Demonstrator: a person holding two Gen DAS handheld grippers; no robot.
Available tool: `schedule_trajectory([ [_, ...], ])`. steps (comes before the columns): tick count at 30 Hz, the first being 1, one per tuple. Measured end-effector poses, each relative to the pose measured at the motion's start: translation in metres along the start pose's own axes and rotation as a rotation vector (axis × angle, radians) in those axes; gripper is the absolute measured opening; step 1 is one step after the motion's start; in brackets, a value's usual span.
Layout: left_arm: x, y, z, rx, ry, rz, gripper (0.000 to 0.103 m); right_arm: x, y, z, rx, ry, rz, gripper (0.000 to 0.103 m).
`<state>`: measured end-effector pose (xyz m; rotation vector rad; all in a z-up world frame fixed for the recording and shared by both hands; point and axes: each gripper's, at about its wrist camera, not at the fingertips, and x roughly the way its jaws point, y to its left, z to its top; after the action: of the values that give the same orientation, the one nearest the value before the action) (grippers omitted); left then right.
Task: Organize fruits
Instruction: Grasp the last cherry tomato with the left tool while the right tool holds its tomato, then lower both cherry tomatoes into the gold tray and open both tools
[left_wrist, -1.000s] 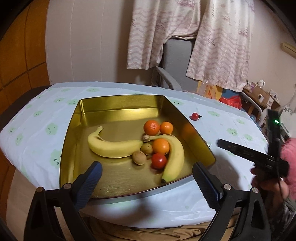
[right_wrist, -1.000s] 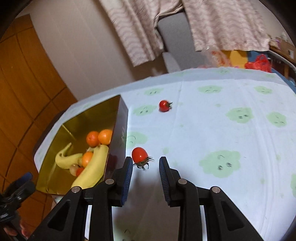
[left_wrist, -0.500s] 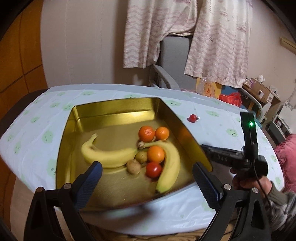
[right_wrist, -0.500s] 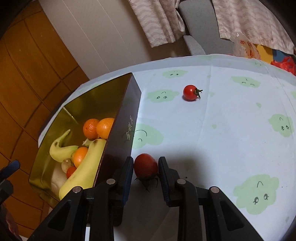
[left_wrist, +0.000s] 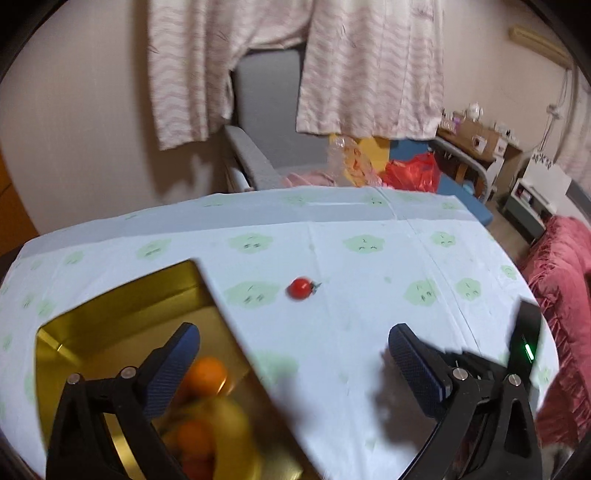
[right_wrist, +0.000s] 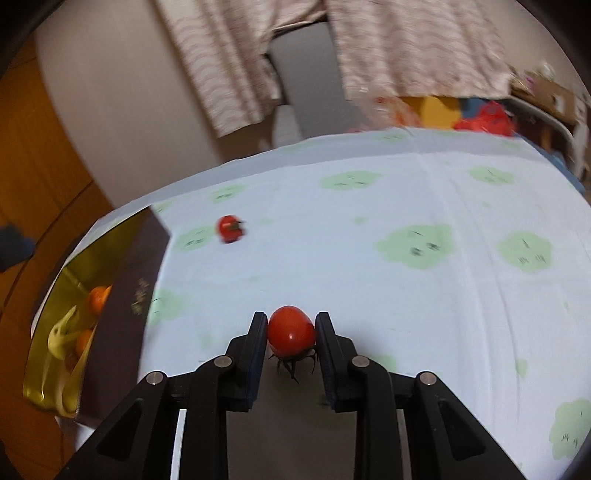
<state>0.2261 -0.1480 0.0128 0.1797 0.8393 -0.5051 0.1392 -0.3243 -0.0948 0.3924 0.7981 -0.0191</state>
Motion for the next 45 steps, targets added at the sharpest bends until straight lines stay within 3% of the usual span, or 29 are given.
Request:
schedule_trajectory([
  [8,0.103,-0.009,0.039,-0.061,0.167,0.041,0.098,-0.006,-0.01,-0.006,0.033,-0.023,0.037,0.027],
  [12,0.142,-0.003,0.043,-0.102,0.238,0.053,0.082,-0.002,-0.013,-0.008,0.066,-0.03,0.07,0.027],
  [14,0.154,-0.001,0.039,-0.109,0.257,0.057,0.079,-0.002,-0.015,-0.008,0.075,-0.031,0.08,0.027],
  [21,0.172,-0.003,0.032,-0.129,0.286,0.024,0.054,-0.002,-0.019,-0.01,0.104,-0.036,0.112,0.027],
  [22,0.171,-0.003,0.031,-0.132,0.274,0.027,0.053,-0.002,-0.019,-0.01,0.105,-0.036,0.114,0.027],
  [24,0.171,-0.002,0.03,-0.133,0.262,0.02,0.037,-0.002,-0.019,-0.01,0.111,-0.038,0.119,0.027],
  [34,0.148,-0.01,0.024,-0.15,0.228,-0.078,0.036,-0.001,-0.022,-0.011,0.117,-0.043,0.127,0.027],
  [45,0.041,0.019,0.006,-0.239,0.066,-0.198,0.036,-0.012,-0.02,-0.015,0.121,-0.061,0.129,0.027],
])
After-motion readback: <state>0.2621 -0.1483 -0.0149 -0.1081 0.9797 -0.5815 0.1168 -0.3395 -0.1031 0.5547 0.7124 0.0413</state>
